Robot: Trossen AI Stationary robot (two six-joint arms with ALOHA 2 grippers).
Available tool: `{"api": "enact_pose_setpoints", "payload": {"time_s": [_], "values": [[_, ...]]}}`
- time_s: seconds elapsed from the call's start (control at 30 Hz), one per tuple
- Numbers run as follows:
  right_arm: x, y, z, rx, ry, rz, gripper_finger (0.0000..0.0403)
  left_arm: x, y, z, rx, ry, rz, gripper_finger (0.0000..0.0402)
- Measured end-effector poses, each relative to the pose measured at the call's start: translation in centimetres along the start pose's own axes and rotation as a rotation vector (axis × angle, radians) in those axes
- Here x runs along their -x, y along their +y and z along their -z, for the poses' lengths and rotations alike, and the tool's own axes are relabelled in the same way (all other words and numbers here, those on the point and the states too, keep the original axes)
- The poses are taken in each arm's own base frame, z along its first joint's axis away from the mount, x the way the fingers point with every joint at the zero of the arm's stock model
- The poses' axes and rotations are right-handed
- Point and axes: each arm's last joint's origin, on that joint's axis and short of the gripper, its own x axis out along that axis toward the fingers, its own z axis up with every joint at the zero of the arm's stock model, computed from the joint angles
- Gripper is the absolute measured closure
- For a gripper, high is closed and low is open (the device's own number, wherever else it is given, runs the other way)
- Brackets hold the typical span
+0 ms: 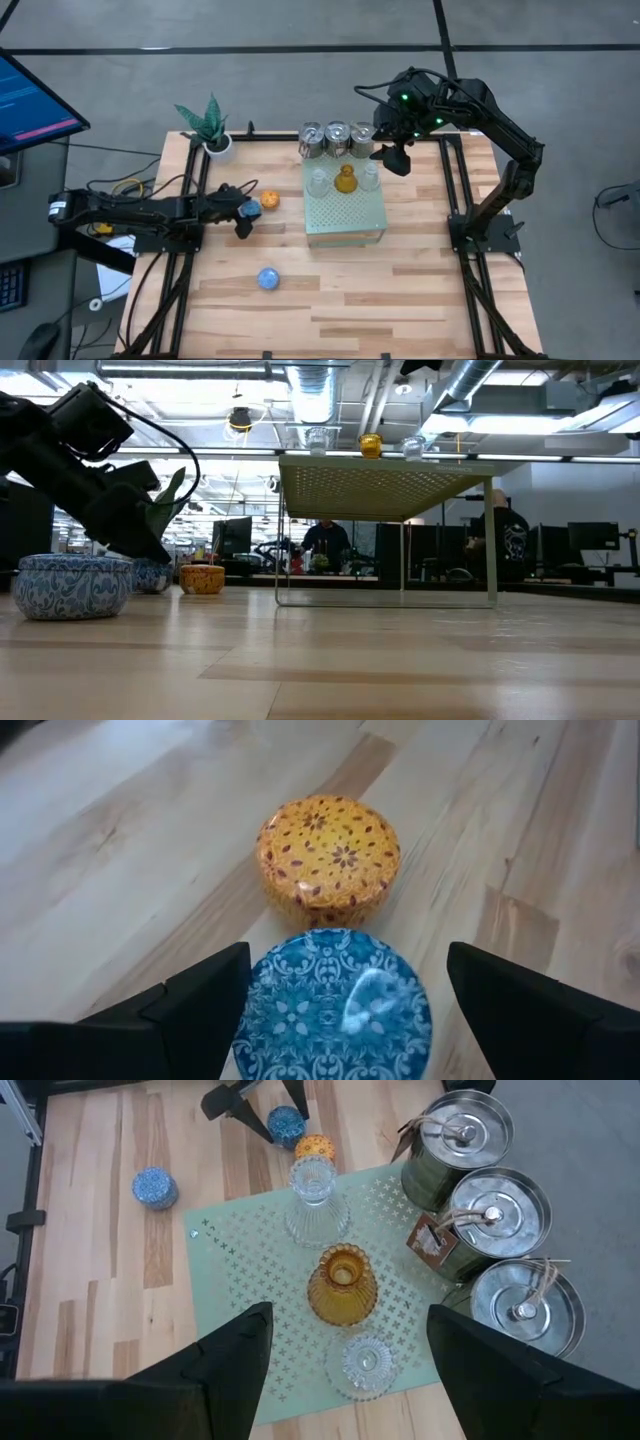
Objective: Pick & Place candle stick holders
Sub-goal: Put the top blue scented candle on the shelf
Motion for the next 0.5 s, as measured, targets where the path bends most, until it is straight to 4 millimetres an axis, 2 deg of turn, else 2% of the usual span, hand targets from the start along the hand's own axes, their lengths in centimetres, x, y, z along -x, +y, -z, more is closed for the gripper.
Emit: {"api": "enact_pose_setpoints", "payload": {"time_s": [0.5], "values": [[0.0, 0.0, -0.03, -0.003, -0.003, 0.0, 0.0146, -0.88, -0.08, 0.7, -0.072, 0.079, -0.025, 0.0062]]}}
